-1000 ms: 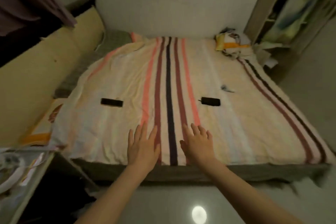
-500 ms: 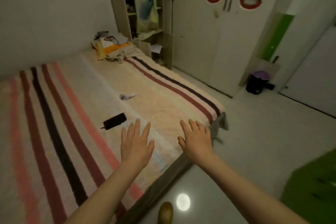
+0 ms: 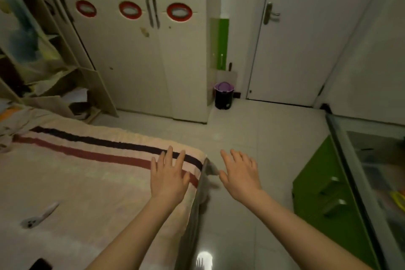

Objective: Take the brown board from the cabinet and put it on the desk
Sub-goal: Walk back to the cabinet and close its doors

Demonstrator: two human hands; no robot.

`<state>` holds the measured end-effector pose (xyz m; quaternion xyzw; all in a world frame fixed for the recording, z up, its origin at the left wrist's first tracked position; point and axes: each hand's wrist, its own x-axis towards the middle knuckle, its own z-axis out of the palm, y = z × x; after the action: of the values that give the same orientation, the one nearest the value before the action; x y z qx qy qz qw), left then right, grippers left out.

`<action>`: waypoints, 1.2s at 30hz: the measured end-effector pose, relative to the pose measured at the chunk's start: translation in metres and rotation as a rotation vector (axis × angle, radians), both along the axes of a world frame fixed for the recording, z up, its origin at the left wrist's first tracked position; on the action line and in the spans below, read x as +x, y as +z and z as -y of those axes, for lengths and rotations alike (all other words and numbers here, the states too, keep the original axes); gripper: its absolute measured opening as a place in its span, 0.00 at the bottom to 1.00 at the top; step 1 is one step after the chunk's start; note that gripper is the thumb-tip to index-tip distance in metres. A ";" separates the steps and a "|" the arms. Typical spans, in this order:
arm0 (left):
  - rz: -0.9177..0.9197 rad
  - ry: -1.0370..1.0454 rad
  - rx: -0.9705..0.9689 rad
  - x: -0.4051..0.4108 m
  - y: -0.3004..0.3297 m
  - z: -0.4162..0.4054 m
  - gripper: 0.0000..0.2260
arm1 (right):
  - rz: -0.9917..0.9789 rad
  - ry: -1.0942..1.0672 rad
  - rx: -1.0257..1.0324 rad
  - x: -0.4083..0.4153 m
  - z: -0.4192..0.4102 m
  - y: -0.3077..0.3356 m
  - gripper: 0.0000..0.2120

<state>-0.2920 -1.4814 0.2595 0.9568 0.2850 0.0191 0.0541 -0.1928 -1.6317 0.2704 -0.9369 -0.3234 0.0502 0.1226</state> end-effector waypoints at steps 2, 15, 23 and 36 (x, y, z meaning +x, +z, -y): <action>-0.014 -0.045 0.002 0.041 -0.004 -0.011 0.27 | -0.004 -0.036 -0.008 0.040 -0.007 -0.004 0.25; -0.002 0.094 -0.073 0.310 -0.032 -0.077 0.27 | -0.034 0.074 -0.048 0.340 -0.077 -0.025 0.26; 0.006 0.270 -0.098 0.406 -0.042 -0.173 0.27 | 0.001 0.263 -0.068 0.465 -0.189 -0.027 0.26; 0.058 0.510 -0.065 0.537 -0.032 -0.410 0.26 | -0.002 0.535 0.006 0.596 -0.472 -0.012 0.27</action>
<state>0.2451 -1.0716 0.2277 0.8508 0.5158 0.0504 0.0866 0.4032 -1.1602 0.2580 -0.8177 -0.5597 0.0806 0.1079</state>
